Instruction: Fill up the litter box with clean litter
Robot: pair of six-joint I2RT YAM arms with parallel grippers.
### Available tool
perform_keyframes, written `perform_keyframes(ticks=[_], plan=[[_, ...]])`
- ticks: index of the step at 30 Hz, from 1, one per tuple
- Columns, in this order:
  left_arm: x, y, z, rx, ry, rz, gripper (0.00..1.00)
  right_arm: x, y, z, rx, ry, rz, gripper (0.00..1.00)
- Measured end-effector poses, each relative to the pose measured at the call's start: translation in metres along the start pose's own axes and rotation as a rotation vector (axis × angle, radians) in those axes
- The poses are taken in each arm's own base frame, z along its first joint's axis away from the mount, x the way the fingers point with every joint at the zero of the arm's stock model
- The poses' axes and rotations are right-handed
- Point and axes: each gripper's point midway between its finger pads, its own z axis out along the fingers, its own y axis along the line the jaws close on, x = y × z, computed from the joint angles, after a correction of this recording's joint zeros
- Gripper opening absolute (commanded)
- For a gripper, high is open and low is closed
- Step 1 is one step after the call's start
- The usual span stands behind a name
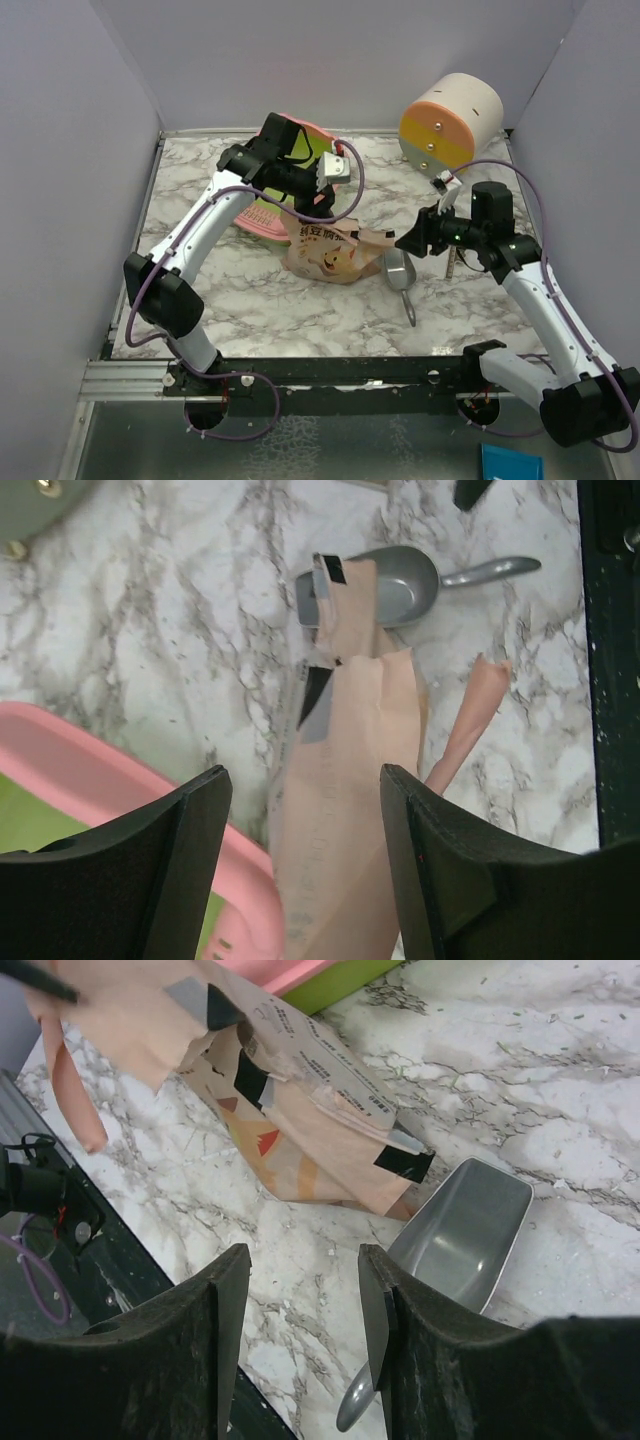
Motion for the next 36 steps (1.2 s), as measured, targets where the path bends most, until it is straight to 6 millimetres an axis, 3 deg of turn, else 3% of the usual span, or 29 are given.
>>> perform_keyframes(ticks=[4, 9, 13, 19, 22, 27, 29, 34, 36], plan=[[0.024, -0.025, 0.009, 0.049, 0.072, -0.033, 0.63, -0.002, -0.004, 0.0, 0.024, 0.012, 0.009, 0.48], [0.038, -0.029, 0.006, 0.006, 0.141, -0.039, 0.71, -0.005, -0.006, 0.001, 0.033, 0.014, 0.01, 0.48], [0.017, -0.026, -0.014, -0.104, 0.125, 0.034, 0.77, -0.004, -0.006, 0.001, 0.034, 0.015, 0.011, 0.47], [-0.02, -0.038, -0.053, -0.267, 0.031, 0.178, 0.78, -0.004, -0.006, 0.001, 0.033, 0.016, 0.014, 0.46], [-0.018, -0.039, -0.053, -0.297, 0.031, 0.201, 0.79, -0.003, -0.007, 0.002, 0.034, 0.021, 0.018, 0.45], [0.002, -0.027, -0.032, -0.302, 0.083, 0.204, 0.8, -0.003, -0.007, 0.003, 0.034, 0.023, 0.02, 0.45], [0.009, -0.019, -0.025, -0.305, 0.106, 0.209, 0.71, -0.003, -0.007, 0.003, 0.034, 0.024, 0.02, 0.45], [0.02, -0.007, -0.009, -0.305, 0.148, 0.234, 0.04, -0.003, -0.008, 0.003, 0.034, 0.024, 0.021, 0.44], [0.023, -0.006, -0.003, -0.306, 0.153, 0.246, 0.0, -0.001, -0.008, 0.005, 0.032, 0.031, 0.025, 0.44]])
